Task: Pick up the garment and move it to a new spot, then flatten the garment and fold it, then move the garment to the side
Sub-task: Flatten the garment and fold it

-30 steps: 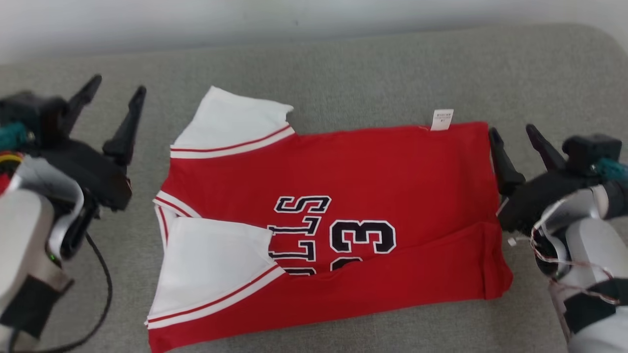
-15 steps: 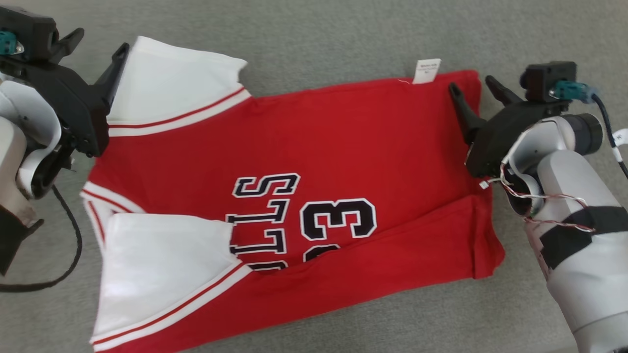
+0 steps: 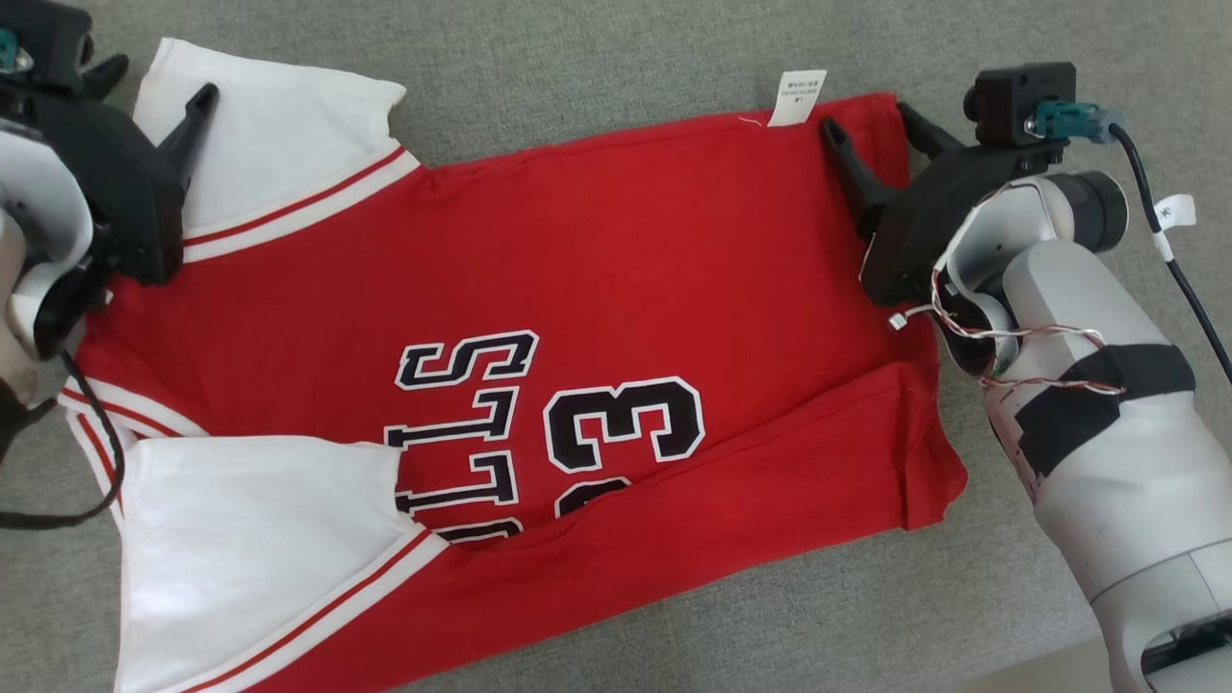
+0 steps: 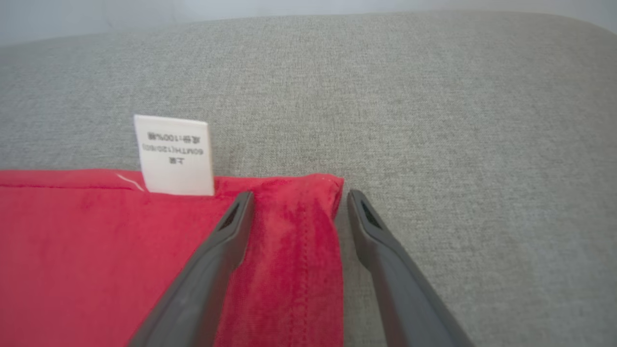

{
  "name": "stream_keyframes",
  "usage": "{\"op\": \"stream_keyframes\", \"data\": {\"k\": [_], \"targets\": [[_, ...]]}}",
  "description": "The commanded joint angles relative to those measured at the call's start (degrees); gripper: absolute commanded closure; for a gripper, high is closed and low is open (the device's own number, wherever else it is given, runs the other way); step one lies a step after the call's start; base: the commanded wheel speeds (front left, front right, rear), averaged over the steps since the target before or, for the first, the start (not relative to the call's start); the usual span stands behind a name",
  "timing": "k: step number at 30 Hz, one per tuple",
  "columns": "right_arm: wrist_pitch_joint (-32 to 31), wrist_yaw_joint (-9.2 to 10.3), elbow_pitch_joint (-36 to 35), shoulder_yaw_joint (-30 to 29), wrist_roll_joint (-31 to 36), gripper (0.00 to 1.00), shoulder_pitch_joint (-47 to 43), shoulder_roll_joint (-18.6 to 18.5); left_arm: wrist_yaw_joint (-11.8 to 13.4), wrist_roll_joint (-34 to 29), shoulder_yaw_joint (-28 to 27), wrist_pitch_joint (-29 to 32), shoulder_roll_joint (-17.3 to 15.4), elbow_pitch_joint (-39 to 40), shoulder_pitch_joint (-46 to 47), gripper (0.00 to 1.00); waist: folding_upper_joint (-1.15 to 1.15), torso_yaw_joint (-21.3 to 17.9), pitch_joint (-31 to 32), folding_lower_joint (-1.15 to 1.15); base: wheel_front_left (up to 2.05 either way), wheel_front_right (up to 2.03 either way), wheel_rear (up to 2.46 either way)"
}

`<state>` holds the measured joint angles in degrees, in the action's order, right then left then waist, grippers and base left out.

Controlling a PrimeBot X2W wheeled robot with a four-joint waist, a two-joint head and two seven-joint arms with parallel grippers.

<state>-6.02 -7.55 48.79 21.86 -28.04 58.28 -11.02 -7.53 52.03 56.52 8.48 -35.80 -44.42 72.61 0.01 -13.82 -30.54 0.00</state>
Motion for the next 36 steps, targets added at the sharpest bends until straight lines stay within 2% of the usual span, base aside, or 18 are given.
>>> {"op": "stream_keyframes", "data": {"k": [1,2,3,4,5,6,14,21,26,31,36], "targets": [[0.7,0.14,0.3,0.4,-0.6,0.57,0.6,0.3,0.1,0.5,0.8,0.2,0.6,-0.6,0.4,0.00,-0.01,-0.1,-0.4,0.00,0.00,0.00,0.00],[1.1,0.14,0.8,0.7,-0.9,0.73,0.9,0.3,0.1,0.7,1.6,0.2,0.7,-0.8,0.8,0.00,-0.01,-0.1,-0.5,0.00,0.00,0.00,0.00],[1.4,0.14,1.2,1.0,-1.1,1.00,1.3,0.3,0.1,1.3,2.1,0.2,0.8,-1.2,1.2,0.00,-0.01,-0.1,-0.6,0.00,0.00,0.00,0.00],[1.7,0.15,1.5,1.2,-1.4,1.00,1.5,0.2,0.1,2.4,2.1,0.0,1.2,-1.4,1.2,0.57,-0.01,-0.1,-0.7,0.00,0.00,0.00,0.00],[2.3,0.14,1.8,1.4,-1.8,1.00,1.7,0.0,0.1,3.4,2.1,-0.3,1.6,-1.6,1.5,0.83,-0.01,0.0,-0.7,0.00,0.00,0.00,0.00],[2.7,0.14,2.2,1.6,-2.0,1.00,1.9,-0.1,0.1,3.7,2.3,-0.7,1.8,-1.7,1.8,1.00,-0.01,0.1,-0.7,0.00,0.00,0.00,0.00],[8.9,0.14,4.6,2.7,-3.2,1.00,1.7,-1.9,0.1,6.9,4.2,-10.6,1.9,0.2,1.2,1.00,-0.01,2.7,2.9,0.00,0.00,0.00,0.00],[13.9,0.14,4.7,4.4,-5.3,1.00,-3.3,-4.5,0.1,8.6,5.8,-19.9,0.7,5.4,-4.3,1.00,-0.01,6.8,9.0,0.00,0.00,0.00,0.00],[17.0,0.14,3.0,4.9,-7.2,1.00,-8.3,-6.9,0.2,9.8,5.0,-22.8,-0.6,10.3,-10.3,1.00,-0.01,9.2,12.4,0.00,0.00,0.00,0.00],[18.8,0.14,0.8,5.3,-8.3,1.00,-12.2,-8.6,2.0,9.8,2.8,-23.6,-1.2,16.0,-16.4,1.00,-0.01,10.2,14.3,0.00,0.00,0.00,0.00],[20.3,0.14,-2.1,4.4,-9.1,1.00,-17.0,-9.7,5.9,7.6,-4.2,-23.6,-1.6,25.5,-26.3,1.00,-0.01,10.8,15.5,0.00,0.00,0.00,0.00]]}}
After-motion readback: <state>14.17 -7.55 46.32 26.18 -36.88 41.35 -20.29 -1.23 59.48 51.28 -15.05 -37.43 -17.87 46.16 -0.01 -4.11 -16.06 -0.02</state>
